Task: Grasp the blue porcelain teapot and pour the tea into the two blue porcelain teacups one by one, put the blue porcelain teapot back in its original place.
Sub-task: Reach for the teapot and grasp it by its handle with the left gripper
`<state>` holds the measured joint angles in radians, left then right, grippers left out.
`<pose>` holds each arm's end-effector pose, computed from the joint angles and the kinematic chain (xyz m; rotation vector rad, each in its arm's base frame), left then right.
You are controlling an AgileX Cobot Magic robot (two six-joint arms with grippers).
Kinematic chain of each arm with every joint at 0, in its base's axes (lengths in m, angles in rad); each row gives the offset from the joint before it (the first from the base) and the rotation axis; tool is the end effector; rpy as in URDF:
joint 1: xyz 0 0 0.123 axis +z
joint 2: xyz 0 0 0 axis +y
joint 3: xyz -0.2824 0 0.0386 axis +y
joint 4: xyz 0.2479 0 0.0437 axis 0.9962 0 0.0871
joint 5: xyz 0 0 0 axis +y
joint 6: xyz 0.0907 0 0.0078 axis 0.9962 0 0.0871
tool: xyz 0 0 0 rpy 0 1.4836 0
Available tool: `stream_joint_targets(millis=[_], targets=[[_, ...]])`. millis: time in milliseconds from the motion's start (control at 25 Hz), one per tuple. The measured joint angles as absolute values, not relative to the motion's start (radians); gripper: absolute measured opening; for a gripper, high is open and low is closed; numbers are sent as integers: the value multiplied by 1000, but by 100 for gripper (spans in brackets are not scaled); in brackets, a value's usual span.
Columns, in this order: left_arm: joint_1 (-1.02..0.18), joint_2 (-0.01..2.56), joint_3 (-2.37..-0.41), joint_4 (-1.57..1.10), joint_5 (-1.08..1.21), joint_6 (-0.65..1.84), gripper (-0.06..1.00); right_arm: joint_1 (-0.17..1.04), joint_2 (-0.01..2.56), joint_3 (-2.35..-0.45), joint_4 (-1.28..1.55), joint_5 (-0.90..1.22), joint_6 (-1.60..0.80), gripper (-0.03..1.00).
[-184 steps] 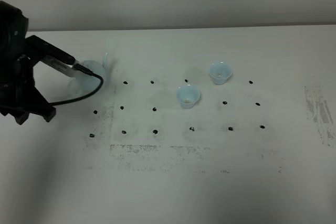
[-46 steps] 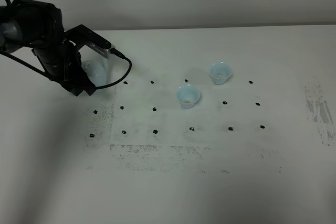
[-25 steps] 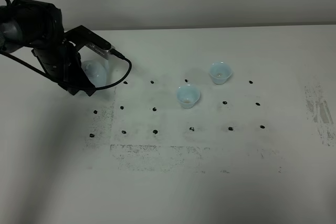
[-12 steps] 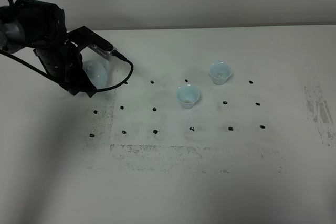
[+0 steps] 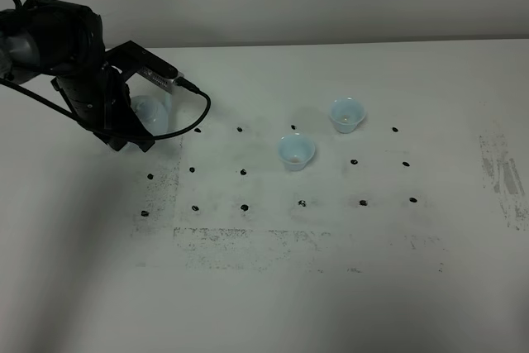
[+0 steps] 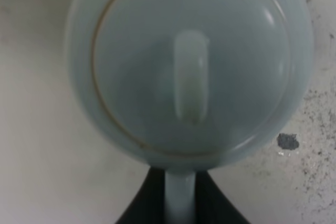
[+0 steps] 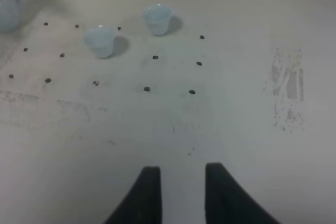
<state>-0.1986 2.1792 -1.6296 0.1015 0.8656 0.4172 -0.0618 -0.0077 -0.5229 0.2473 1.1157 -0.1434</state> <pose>0.4418 -0.0817 0.1524 0.9582 2.7428 0.1619 -0.0112 0.0208 0.2810 -0.1076 2.0449 0.1688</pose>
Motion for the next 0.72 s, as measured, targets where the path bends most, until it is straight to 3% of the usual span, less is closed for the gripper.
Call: stream_joint_targets(millis=[720], targets=[[-202,2119,-1630,70,819,396,9,-62,-8,-523,247,1116,-143,24]])
